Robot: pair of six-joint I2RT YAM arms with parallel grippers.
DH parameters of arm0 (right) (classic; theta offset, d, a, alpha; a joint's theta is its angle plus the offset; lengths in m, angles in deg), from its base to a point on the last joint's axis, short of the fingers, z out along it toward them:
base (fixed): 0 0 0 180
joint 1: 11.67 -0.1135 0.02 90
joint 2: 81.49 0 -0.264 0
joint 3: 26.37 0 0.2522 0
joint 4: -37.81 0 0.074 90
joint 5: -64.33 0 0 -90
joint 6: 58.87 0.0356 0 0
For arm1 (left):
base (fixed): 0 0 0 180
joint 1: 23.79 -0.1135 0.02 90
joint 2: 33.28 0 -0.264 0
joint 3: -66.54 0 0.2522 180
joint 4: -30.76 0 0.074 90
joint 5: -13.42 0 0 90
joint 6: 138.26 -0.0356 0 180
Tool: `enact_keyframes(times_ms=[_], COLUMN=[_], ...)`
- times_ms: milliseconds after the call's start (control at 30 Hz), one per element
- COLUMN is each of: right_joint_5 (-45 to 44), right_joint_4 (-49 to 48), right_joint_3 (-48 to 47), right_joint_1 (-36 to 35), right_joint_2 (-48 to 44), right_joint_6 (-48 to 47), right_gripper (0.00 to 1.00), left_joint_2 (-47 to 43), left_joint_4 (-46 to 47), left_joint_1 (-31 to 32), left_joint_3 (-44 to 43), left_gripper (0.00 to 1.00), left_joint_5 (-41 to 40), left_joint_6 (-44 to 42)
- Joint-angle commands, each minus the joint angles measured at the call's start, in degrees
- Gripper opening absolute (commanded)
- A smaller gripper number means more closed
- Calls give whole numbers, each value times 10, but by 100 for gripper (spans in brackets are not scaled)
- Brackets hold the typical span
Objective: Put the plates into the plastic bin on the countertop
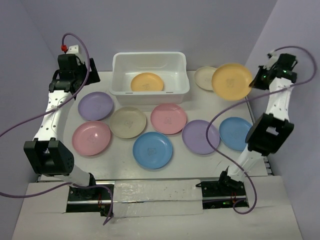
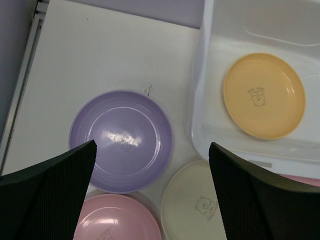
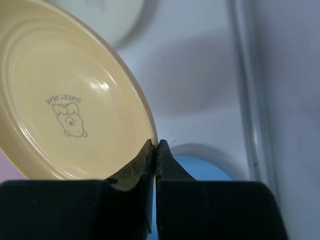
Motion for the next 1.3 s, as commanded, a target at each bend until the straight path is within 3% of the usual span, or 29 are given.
enact_keyframes(times_ms=[0, 233, 400, 500, 933, 1267], right_joint_5=[30, -64, -170, -200, -315, -329], right_joint_4=[-94, -130, -176, -222, -367, -402], right_joint_3=[-42, -184, -257, -271, -281, -280], right_joint_1=[-3, -125, -295, -344, -464, -493], right_joint_2=[-147, -82, 4, 48, 248, 303], right_joint_6=[106, 144, 136, 156, 264, 277], right_gripper=[0, 0, 0, 0, 0, 0], left_joint_2=[-20, -40, -32, -37, -44, -42], left_joint_4=[31, 77, 73, 79, 63, 63], left_joint_1=[-24, -33, -35, -36, -36, -36], left_joint_3=[21, 56, 67, 91, 123, 149], left_gripper=[99, 99, 99, 99, 99, 99], left_joint_5=[27, 43, 37, 17, -10, -17], left_joint_6=[-3, 2, 18, 26, 29, 37])
